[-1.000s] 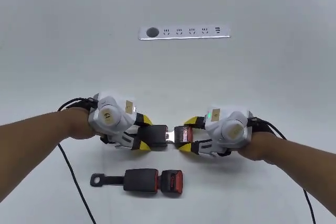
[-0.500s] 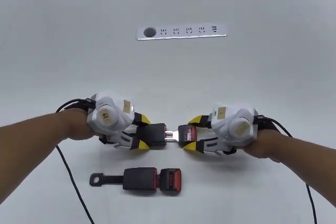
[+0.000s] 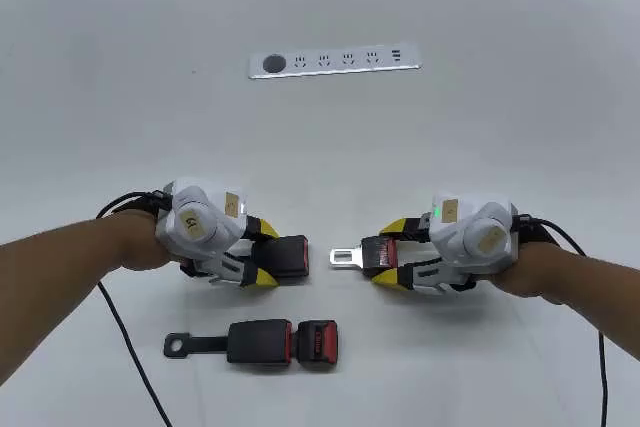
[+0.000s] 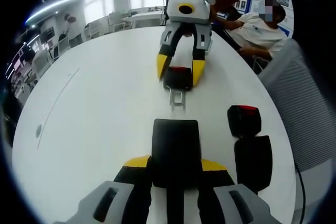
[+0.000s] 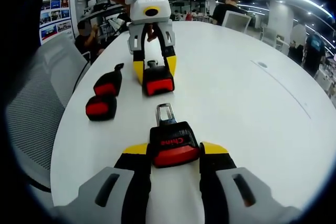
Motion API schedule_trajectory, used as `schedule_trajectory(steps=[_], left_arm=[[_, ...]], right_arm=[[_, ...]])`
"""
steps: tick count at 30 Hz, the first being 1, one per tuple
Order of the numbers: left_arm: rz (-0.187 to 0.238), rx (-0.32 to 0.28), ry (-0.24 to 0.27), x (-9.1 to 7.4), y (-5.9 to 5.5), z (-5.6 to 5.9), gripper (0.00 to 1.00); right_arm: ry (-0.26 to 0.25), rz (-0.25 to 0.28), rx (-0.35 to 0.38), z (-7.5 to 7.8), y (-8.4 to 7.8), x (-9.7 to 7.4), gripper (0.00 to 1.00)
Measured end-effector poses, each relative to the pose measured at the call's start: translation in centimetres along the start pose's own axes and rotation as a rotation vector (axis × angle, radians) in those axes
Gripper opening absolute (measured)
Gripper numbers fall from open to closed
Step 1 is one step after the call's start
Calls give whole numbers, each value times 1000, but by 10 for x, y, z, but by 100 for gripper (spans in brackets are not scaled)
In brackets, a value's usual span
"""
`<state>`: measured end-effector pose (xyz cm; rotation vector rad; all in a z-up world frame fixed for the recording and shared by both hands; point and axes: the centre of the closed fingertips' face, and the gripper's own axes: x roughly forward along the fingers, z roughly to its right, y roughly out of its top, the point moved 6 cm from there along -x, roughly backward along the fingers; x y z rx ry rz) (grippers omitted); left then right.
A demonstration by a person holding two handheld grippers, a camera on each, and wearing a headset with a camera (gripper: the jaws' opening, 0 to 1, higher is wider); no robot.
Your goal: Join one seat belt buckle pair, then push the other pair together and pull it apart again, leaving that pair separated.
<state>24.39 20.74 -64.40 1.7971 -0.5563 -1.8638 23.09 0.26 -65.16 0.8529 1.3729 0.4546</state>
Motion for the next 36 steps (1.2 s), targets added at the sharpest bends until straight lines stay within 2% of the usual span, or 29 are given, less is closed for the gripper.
schedule_trajectory(steps=[17,36], left_arm=[[-1,-3,-1,-1,1,1,34],[-7,3,-7,-1,3,1,34]], right_arm=[[-22,6,26,8,-23,-20,35],[-50,-2,54,10,-36,-48,35]])
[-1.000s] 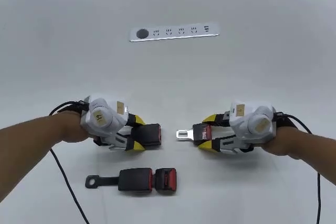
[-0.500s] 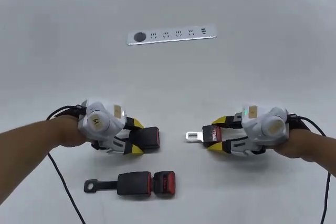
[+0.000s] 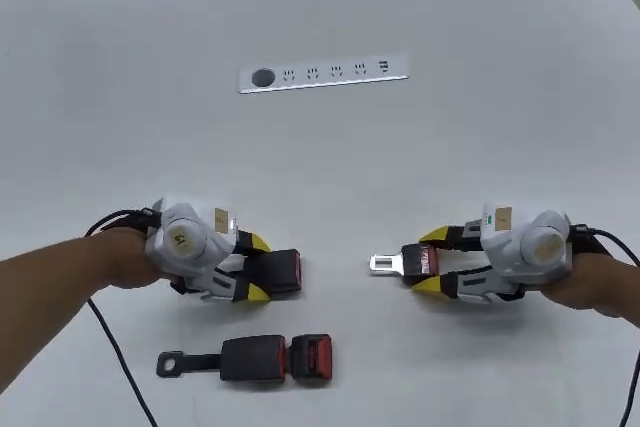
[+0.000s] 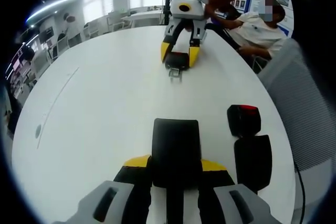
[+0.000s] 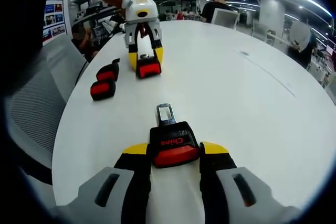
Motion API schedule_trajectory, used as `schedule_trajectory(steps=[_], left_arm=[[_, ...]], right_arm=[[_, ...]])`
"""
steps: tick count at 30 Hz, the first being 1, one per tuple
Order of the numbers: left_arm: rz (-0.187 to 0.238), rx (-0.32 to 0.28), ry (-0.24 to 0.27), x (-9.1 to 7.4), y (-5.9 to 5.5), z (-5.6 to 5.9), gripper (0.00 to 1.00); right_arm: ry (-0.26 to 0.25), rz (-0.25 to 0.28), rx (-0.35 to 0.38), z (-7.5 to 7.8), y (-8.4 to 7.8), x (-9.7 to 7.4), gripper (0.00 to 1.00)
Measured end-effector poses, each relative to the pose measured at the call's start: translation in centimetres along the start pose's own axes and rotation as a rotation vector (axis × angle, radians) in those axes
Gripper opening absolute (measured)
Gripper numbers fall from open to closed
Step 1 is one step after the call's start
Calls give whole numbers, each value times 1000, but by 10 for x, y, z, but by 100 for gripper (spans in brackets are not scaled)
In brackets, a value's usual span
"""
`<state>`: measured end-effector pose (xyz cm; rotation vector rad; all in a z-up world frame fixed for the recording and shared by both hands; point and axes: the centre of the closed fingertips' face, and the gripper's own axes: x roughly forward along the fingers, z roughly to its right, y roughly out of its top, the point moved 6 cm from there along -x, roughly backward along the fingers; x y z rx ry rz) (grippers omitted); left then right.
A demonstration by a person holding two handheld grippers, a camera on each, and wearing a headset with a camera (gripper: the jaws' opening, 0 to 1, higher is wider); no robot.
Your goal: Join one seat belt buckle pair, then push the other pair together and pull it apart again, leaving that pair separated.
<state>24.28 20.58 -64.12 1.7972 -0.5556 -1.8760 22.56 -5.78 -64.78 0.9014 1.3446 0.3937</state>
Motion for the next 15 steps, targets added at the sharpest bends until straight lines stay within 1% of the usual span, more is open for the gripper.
schedule_trajectory(steps=[3,8,13,15], left_arm=[[-3,1,0,0,0,0,34],[-6,-2,1,0,1,1,34],[-10,-1,1,1,0,1,34],[-12,1,2,1,0,1,34]], right_arm=[[4,6,28,1,-1,-3,35],[-4,-1,5,1,-3,-5,35],[-6,8,17,2,-4,-5,35],[-8,2,7,3,-4,-5,35]])
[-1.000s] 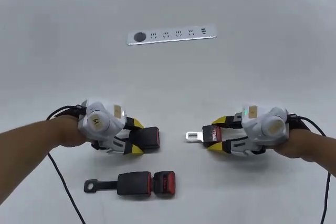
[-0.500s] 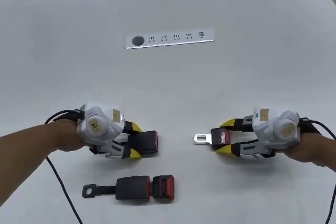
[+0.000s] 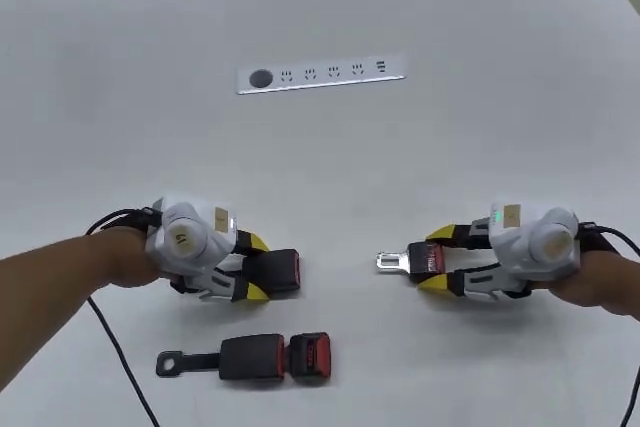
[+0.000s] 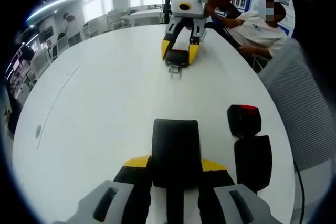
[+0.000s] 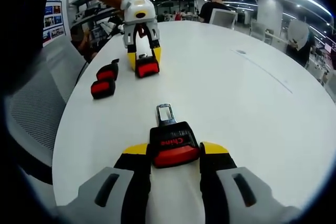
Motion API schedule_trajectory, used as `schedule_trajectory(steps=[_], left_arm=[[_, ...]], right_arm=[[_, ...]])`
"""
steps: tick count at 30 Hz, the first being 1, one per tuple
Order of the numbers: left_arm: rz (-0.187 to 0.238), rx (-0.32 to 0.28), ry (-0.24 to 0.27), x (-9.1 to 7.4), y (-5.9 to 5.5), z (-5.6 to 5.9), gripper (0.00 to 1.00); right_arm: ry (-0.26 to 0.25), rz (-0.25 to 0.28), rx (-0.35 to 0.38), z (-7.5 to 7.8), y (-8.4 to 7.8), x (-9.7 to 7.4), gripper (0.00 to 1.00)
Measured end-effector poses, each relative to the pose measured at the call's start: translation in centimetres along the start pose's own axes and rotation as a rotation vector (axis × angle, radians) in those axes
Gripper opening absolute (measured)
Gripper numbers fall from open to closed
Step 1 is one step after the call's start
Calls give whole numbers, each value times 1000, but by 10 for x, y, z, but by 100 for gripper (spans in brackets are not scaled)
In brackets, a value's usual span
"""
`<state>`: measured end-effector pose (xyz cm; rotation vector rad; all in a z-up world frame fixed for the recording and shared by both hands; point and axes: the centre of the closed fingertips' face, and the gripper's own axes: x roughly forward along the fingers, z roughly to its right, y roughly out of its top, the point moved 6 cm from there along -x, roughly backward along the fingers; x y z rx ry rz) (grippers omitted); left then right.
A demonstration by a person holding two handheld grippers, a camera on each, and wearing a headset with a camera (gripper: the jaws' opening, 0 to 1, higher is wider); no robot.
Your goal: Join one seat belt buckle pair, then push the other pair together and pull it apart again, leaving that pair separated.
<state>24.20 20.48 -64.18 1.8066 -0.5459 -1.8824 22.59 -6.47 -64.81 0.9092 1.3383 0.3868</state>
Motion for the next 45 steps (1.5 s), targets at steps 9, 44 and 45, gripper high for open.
schedule_trajectory(steps=[9,44,45], left_arm=[[-13,-76,20,2,2,-2,36],[235,-441,341,-70,-17,15,99],[237,-447,346,-72,-18,17,99]], right_arm=[[-13,-25,6,0,1,1,36],[-409,117,270,-17,37,-36,82],[-411,118,272,-18,37,-37,83]])
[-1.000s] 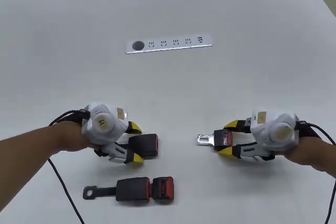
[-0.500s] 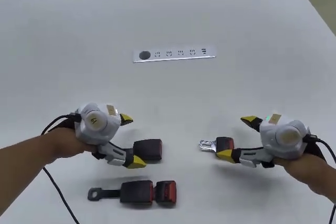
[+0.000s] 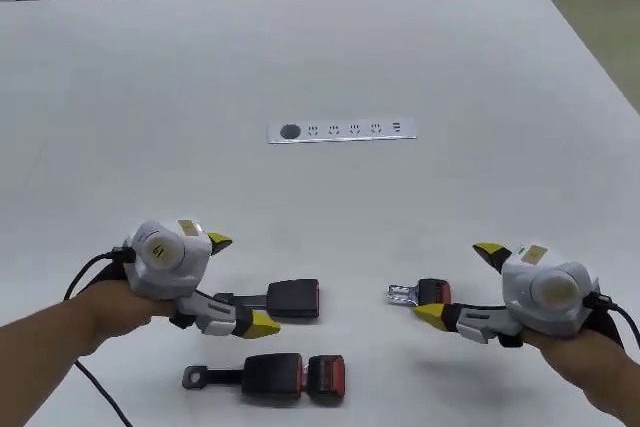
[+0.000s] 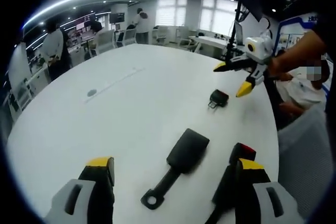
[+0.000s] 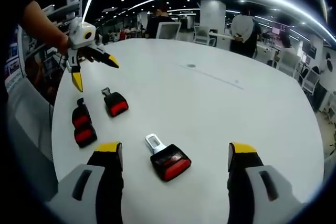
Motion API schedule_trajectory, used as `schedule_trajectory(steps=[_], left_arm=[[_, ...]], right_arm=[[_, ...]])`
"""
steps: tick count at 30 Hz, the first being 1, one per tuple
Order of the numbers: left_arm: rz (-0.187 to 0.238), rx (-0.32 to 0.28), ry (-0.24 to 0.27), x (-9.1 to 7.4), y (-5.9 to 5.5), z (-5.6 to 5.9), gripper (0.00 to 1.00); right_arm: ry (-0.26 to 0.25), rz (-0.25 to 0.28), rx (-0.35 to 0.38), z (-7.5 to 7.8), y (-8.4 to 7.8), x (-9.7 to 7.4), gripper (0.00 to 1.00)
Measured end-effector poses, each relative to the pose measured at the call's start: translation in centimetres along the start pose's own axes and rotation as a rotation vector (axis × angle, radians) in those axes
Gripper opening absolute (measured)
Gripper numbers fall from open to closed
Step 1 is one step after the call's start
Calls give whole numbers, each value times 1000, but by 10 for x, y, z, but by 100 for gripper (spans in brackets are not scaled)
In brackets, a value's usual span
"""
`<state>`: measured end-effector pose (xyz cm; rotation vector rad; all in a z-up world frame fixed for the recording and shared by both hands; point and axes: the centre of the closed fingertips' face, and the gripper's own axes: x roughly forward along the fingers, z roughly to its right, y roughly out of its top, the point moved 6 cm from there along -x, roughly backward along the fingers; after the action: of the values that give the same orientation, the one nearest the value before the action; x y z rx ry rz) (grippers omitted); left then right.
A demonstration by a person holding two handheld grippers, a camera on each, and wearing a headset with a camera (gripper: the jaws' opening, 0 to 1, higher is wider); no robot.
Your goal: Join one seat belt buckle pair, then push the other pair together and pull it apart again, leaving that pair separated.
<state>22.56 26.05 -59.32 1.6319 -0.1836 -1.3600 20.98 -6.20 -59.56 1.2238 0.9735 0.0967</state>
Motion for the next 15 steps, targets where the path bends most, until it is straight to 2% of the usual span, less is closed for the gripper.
schedule_trajectory(steps=[3,5,7,10,13,15], left_arm=[[35,-24,28,-8,-3,2,100],[49,-36,42,-14,-2,7,100],[56,-36,51,-20,-1,11,100],[69,-54,61,-26,-5,12,100],[104,-79,73,-37,1,23,100],[129,-105,40,-43,2,32,100]], right_arm=[[-12,19,2,-2,1,-5,84],[-11,25,5,-6,3,-11,87],[-20,30,-5,-9,5,-15,87],[-27,42,3,-12,7,-22,88],[-37,56,6,-17,10,-29,88],[-44,65,1,-20,9,-31,88]])
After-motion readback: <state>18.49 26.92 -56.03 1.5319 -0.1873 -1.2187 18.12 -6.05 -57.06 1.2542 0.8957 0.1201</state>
